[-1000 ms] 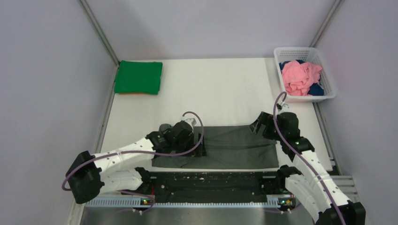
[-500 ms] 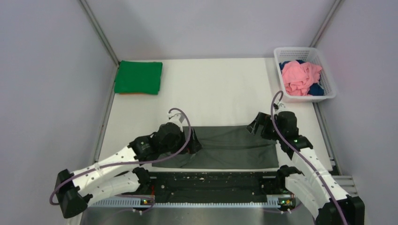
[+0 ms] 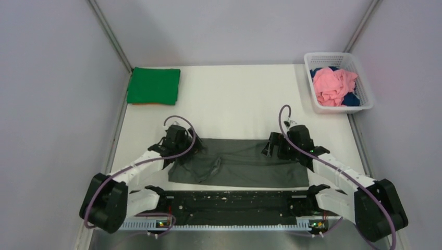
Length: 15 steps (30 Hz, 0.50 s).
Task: Fold and stack the t-shirts
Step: Rotate the tshirt 90 degrees
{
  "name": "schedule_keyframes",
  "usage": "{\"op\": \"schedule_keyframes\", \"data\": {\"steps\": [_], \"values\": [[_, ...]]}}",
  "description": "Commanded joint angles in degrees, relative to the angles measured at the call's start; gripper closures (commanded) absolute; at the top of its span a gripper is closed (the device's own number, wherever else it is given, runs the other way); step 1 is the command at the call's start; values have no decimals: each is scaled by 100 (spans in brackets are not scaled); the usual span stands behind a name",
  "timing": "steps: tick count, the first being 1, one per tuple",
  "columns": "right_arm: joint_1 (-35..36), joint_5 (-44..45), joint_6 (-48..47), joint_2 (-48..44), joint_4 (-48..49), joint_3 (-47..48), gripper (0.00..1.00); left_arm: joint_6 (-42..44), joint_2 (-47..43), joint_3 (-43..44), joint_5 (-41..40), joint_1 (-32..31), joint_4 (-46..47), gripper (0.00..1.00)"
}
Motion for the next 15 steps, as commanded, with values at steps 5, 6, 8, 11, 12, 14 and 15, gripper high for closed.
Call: {"op": "schedule_keyframes", "data": {"steps": [5,6,8,11,12,14,15], "values": [[431,-93,178,498,526,-244,3,731,2512,1543,306,840,982,1],[507,-167,218,490,501,-313,3,837,2930,1977,249,858,877,1],[773,-225,312,418,436,-414,3,966,3883,3112,667,945,500,1],[1145,-279,449,345,396,-497,3,993,5470,5078,1499,979,360,1],[1291,-328,519,377,420,-507,3,988,6033,5815,1816,979,353,1],[1609,-481,606,507,567,-455,3,812,7120,7353,2414,960,125,1],[1827,-510,637,624,635,-385,3,693,7608,8077,2633,935,143,1]]}}
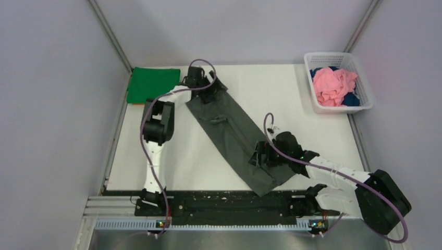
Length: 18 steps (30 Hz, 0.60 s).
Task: Fold and stack the t-shirts
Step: Rotate the tshirt 90 degrees
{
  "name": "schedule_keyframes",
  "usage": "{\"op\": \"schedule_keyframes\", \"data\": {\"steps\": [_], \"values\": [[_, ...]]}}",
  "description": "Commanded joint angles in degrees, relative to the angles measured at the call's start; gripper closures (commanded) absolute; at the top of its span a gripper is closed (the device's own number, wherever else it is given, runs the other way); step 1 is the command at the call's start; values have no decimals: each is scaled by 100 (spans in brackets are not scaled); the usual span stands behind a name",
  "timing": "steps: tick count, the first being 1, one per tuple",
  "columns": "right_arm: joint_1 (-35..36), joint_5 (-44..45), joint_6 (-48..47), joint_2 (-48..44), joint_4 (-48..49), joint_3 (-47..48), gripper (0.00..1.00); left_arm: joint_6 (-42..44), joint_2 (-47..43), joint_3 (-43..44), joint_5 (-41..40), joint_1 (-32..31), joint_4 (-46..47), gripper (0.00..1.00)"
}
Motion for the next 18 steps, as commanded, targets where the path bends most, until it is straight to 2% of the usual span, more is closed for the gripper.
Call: {"op": "schedule_keyframes", "data": {"steps": [1,4,6,8,9,13,18], "values": [[832,-407,290,445,-130,18,3,-171,2112,2625,1192,-60,-309,1],[1467,-518,178,1061,133,473,3,-634,3276,4254,1299,-190,-45,1],[1821,-544,66,1456,338,896,3,-1044,3918,4977,1363,-258,632,1],[2185,-429,-63,1764,472,1274,3,-1460,4199,5201,1292,-308,1487,1],[2300,-312,-123,1889,459,1490,3,-1561,4299,5351,1162,-323,1593,1],[2409,73,-181,2000,370,1945,3,-1398,4286,5564,842,-371,1726,1],[2405,808,-179,1514,-171,2036,1,-918,3782,5529,839,-363,1329,1]]}}
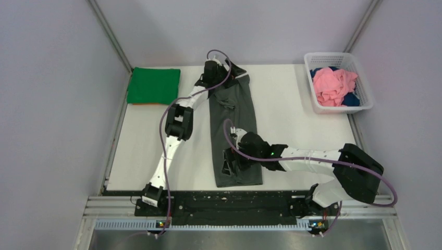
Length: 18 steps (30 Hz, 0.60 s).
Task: Fold and stack the t-shirts
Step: Rotate the tshirt 90 degrees, then grab the bottom of the folded rectangular tshirt with both arms
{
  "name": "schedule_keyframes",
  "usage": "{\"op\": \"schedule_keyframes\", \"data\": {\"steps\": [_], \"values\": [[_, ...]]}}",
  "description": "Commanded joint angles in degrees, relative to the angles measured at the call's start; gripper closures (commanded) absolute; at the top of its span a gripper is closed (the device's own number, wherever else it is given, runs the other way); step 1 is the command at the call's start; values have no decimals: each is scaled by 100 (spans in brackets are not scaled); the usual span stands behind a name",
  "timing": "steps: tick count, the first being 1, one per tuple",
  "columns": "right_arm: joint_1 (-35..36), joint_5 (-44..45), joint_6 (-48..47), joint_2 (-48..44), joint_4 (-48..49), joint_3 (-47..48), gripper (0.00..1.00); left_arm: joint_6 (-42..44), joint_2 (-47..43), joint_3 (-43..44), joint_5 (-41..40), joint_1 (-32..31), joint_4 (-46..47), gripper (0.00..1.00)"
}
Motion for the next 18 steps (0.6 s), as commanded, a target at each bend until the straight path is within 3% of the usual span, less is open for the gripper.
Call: {"op": "schedule_keyframes", "data": {"steps": [1,4,8,13,18], "values": [[20,866,-70,-690,-627,251,1,492,-421,78,-185,22,-304,1],[10,1649,128,-1273,-1146,162,1,845,-1158,-11,-117,-3,-650,1],[-39,2698,609,-2200,-1692,-191,1,1391,-2450,-962,-168,-60,-1117,1],[-179,2858,1071,-3158,-2085,-690,1,2040,-4099,-2274,-197,-242,-1920,1],[-237,2632,1371,-3650,-2318,-1039,1,2557,-6090,-4841,-906,-794,-2322,1]]}}
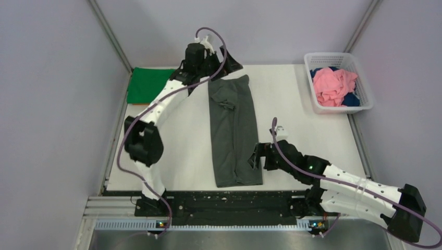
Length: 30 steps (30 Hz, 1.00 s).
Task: Fold and stack the t-shirts
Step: Grab the bottom of the folded rectangular tshirt with both arms
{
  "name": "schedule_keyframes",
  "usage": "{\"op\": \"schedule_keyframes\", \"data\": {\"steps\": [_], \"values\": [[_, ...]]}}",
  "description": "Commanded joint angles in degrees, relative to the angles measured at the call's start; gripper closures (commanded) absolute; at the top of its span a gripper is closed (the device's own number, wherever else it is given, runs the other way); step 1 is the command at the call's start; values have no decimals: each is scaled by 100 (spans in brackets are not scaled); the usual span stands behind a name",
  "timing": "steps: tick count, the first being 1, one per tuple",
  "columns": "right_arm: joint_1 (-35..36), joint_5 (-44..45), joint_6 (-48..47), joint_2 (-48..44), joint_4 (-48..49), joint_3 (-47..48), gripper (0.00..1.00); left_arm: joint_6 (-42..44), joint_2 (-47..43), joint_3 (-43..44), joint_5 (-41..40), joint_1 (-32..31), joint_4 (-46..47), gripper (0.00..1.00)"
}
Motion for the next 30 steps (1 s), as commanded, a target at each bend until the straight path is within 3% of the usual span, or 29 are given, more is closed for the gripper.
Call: {"op": "schedule_keyframes", "data": {"steps": [1,6,11,15,21,26,30], "values": [[-56,-26,462,-321,-352,-277,1,648,-1839,-2207,-693,-645,-453,1],[-91,-430,702,-268,-371,-614,3,242,-3727,-5311,-1313,-1346,-7,1],[-120,-946,825,-173,-365,-830,7,-328,-5030,-6976,-936,-1635,-144,1],[-126,-1211,910,-97,-143,-1016,10,-802,-5780,-7659,-1313,-2140,-614,3],[-126,-1304,992,57,45,-1170,22,-1577,-6138,-8381,-1269,-2782,-237,14],[-129,-1229,1135,138,212,-1323,36,-1781,-5678,-8367,-1548,-3176,-276,22],[-130,-1260,1190,208,307,-1376,55,-1829,-5074,-8161,-1600,-3321,-285,31]]}}
